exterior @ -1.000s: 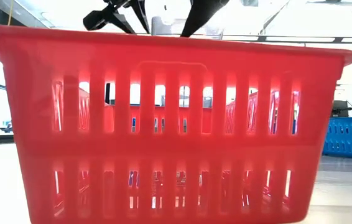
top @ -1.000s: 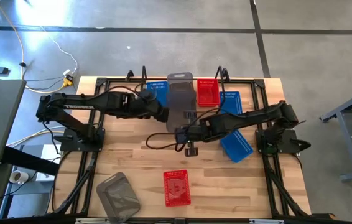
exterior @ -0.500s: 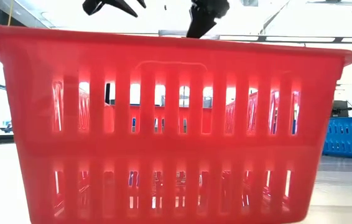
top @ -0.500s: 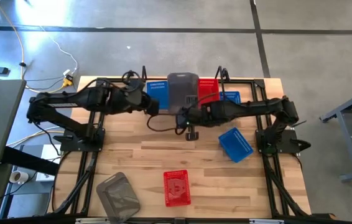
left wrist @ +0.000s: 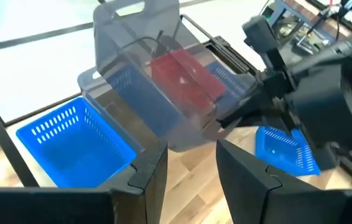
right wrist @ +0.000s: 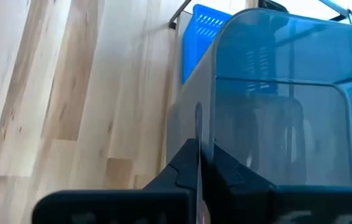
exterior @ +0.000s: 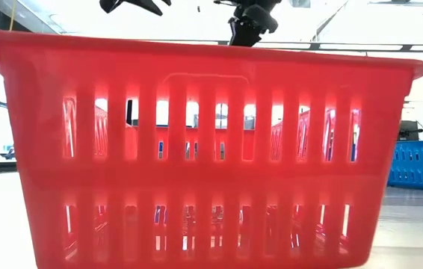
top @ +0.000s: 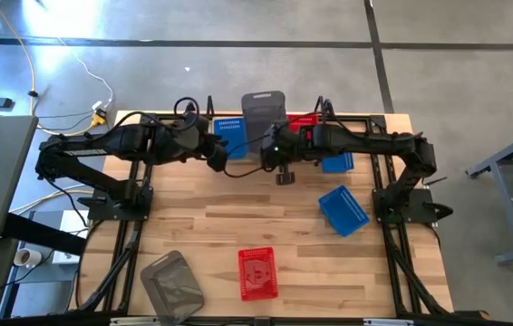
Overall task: Stack baskets on shelf by color
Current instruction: Stack the top black bin on the other black bin on the shelf
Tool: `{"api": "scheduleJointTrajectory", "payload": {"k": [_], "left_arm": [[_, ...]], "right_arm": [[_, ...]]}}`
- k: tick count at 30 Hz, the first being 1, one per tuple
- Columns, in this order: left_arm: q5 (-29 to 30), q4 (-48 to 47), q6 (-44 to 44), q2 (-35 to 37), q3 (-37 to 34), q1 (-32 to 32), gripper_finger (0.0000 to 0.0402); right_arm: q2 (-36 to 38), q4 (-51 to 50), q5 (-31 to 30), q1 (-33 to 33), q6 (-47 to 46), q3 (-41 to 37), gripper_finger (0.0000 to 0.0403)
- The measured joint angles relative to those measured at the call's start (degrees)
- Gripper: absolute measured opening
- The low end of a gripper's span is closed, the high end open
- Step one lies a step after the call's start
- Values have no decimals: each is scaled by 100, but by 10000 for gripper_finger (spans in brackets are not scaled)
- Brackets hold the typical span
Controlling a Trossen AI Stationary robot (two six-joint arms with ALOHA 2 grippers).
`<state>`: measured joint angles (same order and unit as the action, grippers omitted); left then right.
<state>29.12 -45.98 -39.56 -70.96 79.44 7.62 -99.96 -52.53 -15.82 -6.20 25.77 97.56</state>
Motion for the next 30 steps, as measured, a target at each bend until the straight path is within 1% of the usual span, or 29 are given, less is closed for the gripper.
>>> {"api": "scheduleJointTrajectory", "payload": {"k": [7, 12, 16, 27, 30], "left_arm": [[-39, -3, 442, 16, -1, -2, 129], [-59, -3, 751, 138, -2, -2, 129], [-57, -4, 921, 260, -7, 5, 129], [-47, -3, 983, 431, -4, 253, 129], [-46, -2, 983, 437, -4, 325, 129]], "right_arm": [[0, 43, 258, -266, 235, -10, 0], [-2, 492, 257, -322, 100, -393, 0], [0, 948, 240, -316, 62, -554, 0], [-68, 867, 506, -571, 261, -562, 0], [-97, 844, 672, -621, 298, -564, 0]]}}
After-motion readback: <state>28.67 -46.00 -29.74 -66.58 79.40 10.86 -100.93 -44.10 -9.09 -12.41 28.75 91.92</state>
